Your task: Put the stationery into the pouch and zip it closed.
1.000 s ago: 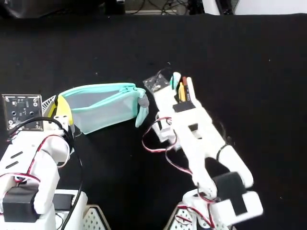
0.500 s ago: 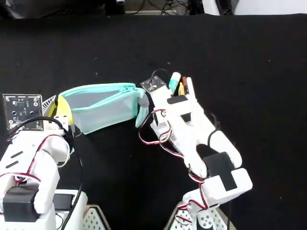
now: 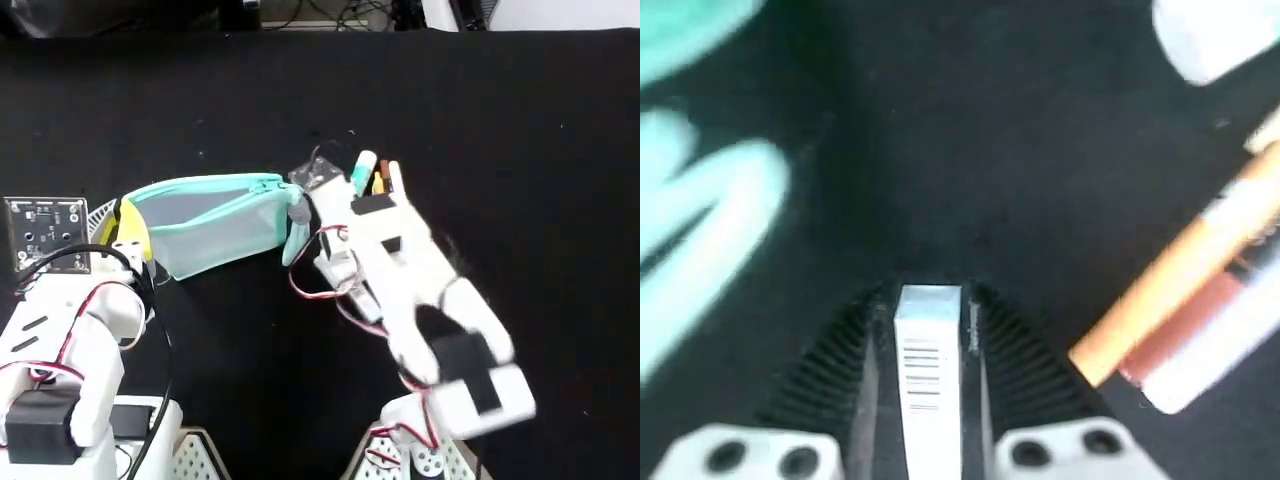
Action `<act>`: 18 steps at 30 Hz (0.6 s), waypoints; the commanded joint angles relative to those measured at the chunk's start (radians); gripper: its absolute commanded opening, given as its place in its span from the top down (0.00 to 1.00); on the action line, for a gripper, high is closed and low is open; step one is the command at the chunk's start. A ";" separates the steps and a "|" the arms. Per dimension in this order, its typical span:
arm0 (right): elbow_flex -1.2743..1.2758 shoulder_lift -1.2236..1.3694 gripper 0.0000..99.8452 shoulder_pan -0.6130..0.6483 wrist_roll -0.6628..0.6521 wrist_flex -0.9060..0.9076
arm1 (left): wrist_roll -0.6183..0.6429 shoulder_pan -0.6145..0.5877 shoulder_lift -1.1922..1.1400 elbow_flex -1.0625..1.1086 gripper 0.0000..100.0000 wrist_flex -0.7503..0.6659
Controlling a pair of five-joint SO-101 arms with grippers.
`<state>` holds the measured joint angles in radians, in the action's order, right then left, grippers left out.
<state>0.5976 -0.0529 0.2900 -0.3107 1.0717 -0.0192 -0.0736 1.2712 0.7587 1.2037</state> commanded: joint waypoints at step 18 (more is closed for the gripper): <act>-0.120 -1.078 0.99 0.301 -0.003 -0.161 | 0.009 0.010 -0.026 0.150 0.97 0.015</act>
<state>0.5347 -1.1316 0.5171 -0.3107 1.0349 -0.0192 -0.0721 1.2712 0.7587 1.2037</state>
